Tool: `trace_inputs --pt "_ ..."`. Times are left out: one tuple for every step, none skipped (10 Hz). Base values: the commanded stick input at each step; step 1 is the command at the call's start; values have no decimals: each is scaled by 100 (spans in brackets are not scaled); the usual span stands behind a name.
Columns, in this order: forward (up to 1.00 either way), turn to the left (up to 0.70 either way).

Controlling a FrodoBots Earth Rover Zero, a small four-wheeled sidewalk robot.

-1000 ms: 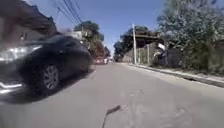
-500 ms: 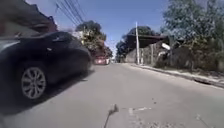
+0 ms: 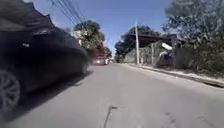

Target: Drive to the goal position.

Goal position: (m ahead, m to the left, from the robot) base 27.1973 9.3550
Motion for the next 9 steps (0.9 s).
trace_inputs --pt "100 -40" --pt "100 -21" --pt "100 0" --pt "100 0" --pt "100 0" --pt "100 0" --pt "100 0" --pt "100 0" --pt "100 0"
